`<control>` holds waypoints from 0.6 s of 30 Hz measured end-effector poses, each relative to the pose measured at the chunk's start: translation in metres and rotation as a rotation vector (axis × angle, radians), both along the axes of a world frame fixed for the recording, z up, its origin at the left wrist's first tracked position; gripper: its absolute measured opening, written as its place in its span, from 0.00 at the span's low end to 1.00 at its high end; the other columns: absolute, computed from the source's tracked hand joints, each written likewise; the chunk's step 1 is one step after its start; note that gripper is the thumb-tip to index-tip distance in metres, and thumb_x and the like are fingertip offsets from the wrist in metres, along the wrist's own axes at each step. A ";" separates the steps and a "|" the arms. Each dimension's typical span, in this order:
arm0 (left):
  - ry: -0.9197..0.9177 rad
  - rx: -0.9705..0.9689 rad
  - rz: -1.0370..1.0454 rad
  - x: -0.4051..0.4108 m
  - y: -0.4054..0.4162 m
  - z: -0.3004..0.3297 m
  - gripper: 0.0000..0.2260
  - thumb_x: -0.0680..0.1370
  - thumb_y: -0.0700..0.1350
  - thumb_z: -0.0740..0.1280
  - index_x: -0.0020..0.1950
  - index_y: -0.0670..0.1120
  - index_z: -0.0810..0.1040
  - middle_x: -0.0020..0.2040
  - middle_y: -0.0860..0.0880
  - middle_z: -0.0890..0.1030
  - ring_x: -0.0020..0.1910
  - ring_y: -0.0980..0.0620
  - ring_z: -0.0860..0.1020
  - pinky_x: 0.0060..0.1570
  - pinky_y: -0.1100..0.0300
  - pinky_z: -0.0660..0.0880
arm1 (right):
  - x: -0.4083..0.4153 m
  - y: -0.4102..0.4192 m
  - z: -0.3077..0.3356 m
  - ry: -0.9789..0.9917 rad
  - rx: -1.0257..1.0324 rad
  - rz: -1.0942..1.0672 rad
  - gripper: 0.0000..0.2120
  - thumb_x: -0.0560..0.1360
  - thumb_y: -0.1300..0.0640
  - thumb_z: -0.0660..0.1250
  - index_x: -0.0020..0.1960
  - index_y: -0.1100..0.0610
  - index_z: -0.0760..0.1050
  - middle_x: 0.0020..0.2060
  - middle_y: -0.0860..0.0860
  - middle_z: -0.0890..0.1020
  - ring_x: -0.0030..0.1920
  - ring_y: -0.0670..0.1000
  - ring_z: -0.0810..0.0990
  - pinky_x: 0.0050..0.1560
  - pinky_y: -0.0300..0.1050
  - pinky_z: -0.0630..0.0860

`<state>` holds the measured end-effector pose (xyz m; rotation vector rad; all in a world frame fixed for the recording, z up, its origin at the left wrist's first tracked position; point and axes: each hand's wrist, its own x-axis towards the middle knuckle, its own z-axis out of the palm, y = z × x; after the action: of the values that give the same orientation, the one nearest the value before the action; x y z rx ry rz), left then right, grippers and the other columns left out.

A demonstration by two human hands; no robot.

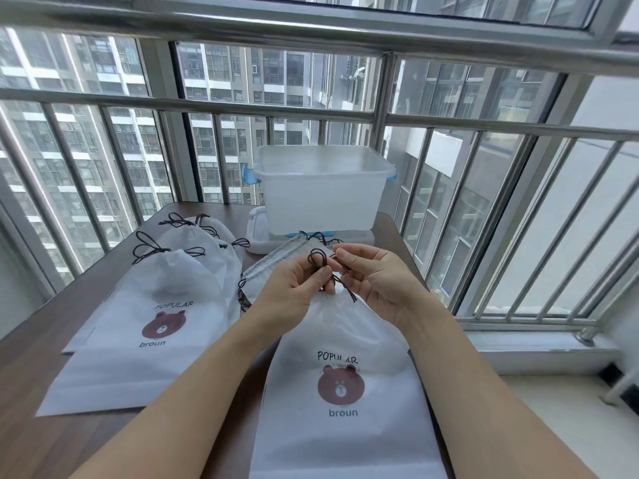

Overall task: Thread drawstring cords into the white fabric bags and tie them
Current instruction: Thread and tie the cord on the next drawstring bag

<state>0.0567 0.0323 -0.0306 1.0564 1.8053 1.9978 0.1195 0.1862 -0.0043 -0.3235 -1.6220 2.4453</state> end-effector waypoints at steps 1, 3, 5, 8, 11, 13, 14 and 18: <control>-0.018 0.009 0.004 0.000 0.000 0.001 0.06 0.82 0.34 0.61 0.51 0.36 0.77 0.34 0.50 0.78 0.36 0.55 0.77 0.47 0.65 0.74 | 0.000 0.000 0.001 0.002 0.008 -0.005 0.06 0.71 0.64 0.74 0.48 0.62 0.84 0.41 0.57 0.85 0.39 0.49 0.81 0.39 0.36 0.79; -0.037 0.022 0.009 0.001 0.001 0.002 0.07 0.82 0.34 0.61 0.50 0.41 0.78 0.34 0.49 0.78 0.36 0.55 0.77 0.47 0.65 0.74 | 0.000 -0.001 0.001 0.002 0.019 -0.007 0.08 0.70 0.63 0.75 0.49 0.63 0.84 0.42 0.58 0.85 0.36 0.47 0.81 0.38 0.36 0.79; -0.041 0.029 0.007 0.002 0.001 0.002 0.07 0.82 0.34 0.61 0.50 0.41 0.78 0.34 0.48 0.78 0.36 0.55 0.77 0.46 0.66 0.73 | 0.000 -0.001 0.001 -0.009 0.037 -0.010 0.10 0.70 0.63 0.75 0.51 0.64 0.83 0.46 0.61 0.85 0.36 0.47 0.81 0.38 0.36 0.78; -0.040 0.042 0.004 0.003 0.001 0.003 0.07 0.82 0.33 0.61 0.51 0.41 0.78 0.33 0.49 0.78 0.35 0.55 0.76 0.45 0.66 0.73 | 0.000 0.000 0.000 -0.021 0.114 -0.006 0.06 0.74 0.64 0.73 0.50 0.64 0.83 0.48 0.62 0.84 0.37 0.47 0.80 0.37 0.35 0.77; -0.049 0.056 0.024 0.003 0.001 0.003 0.07 0.81 0.33 0.61 0.54 0.41 0.77 0.34 0.49 0.77 0.34 0.56 0.76 0.43 0.67 0.74 | 0.002 0.001 0.003 0.008 0.161 0.009 0.02 0.75 0.65 0.72 0.46 0.63 0.84 0.42 0.59 0.84 0.37 0.48 0.79 0.36 0.35 0.76; -0.063 0.047 0.034 0.003 0.001 0.002 0.08 0.82 0.34 0.62 0.58 0.40 0.75 0.33 0.49 0.78 0.34 0.56 0.77 0.43 0.67 0.74 | 0.003 0.002 0.004 0.026 0.183 0.005 0.03 0.75 0.65 0.71 0.45 0.63 0.84 0.37 0.55 0.83 0.35 0.47 0.78 0.35 0.35 0.75; -0.069 0.042 0.036 0.003 0.001 0.002 0.08 0.82 0.34 0.62 0.59 0.41 0.75 0.33 0.49 0.78 0.34 0.56 0.77 0.43 0.67 0.74 | 0.004 0.003 0.005 0.030 0.204 0.000 0.03 0.76 0.65 0.71 0.44 0.62 0.83 0.35 0.54 0.82 0.34 0.46 0.77 0.35 0.35 0.75; -0.082 0.040 0.039 0.003 0.001 0.002 0.06 0.81 0.34 0.62 0.51 0.42 0.76 0.32 0.49 0.79 0.34 0.56 0.78 0.43 0.67 0.74 | 0.005 0.003 0.005 0.037 0.266 -0.003 0.03 0.76 0.65 0.71 0.44 0.62 0.83 0.35 0.54 0.82 0.35 0.47 0.77 0.35 0.35 0.75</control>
<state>0.0600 0.0330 -0.0282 0.9434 1.7640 2.0768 0.1246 0.1894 0.0011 -0.2372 -1.8983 2.1827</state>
